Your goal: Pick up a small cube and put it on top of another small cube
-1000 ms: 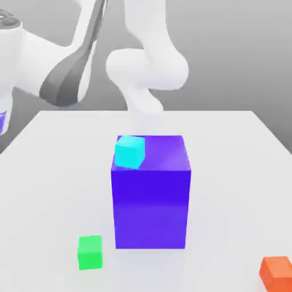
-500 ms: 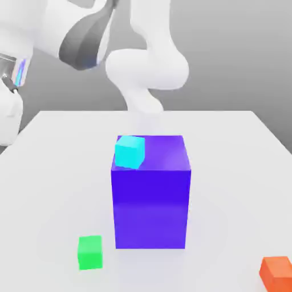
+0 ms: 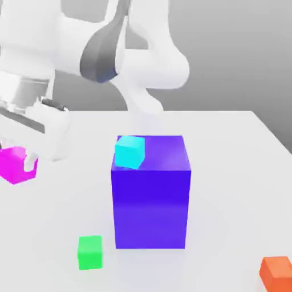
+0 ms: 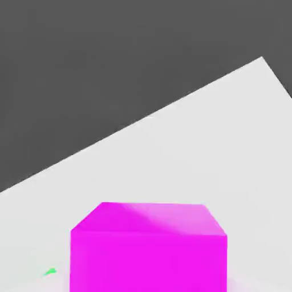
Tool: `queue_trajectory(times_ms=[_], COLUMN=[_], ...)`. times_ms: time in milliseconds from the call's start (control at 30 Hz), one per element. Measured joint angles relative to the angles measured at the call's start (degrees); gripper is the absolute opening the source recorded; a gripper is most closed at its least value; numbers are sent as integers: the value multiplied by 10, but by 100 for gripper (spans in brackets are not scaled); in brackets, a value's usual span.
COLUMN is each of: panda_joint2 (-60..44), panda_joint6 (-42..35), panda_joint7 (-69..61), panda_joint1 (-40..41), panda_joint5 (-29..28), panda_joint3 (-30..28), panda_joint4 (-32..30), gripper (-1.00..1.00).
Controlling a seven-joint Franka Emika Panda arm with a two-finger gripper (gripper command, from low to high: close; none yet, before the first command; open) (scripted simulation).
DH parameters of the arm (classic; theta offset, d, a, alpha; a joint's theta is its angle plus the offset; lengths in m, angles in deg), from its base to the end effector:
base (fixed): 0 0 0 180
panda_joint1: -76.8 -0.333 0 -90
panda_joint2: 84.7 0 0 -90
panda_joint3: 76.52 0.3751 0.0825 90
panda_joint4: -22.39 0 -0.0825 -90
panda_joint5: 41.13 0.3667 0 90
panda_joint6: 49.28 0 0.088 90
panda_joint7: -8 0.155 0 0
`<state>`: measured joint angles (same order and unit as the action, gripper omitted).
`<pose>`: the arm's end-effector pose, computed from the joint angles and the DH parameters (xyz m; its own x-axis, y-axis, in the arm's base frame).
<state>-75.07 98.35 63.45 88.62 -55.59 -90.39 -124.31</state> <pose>0.3993 -0.1943 0.3660 0.3345 -0.9203 0.2029 -0.9332 -0.3535 -0.0651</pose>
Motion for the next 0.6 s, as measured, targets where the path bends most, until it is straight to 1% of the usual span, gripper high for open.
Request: queue_trajectory(times_ms=[300,333,500,533,600], panda_joint2=[-95,-110,-197,-211,-210], panda_joint6=[37,48,124,137,137], panda_joint7=[-194,-207,-251,-256,-256], panda_joint1=[-82,-90,-76,-72,-72], panda_joint5=[136,149,204,212,212], panda_joint3=[9,11,25,31,31], panda_joint4=[-38,-39,-36,-35,-35], gripper=[-100,-100,-100,100,100])
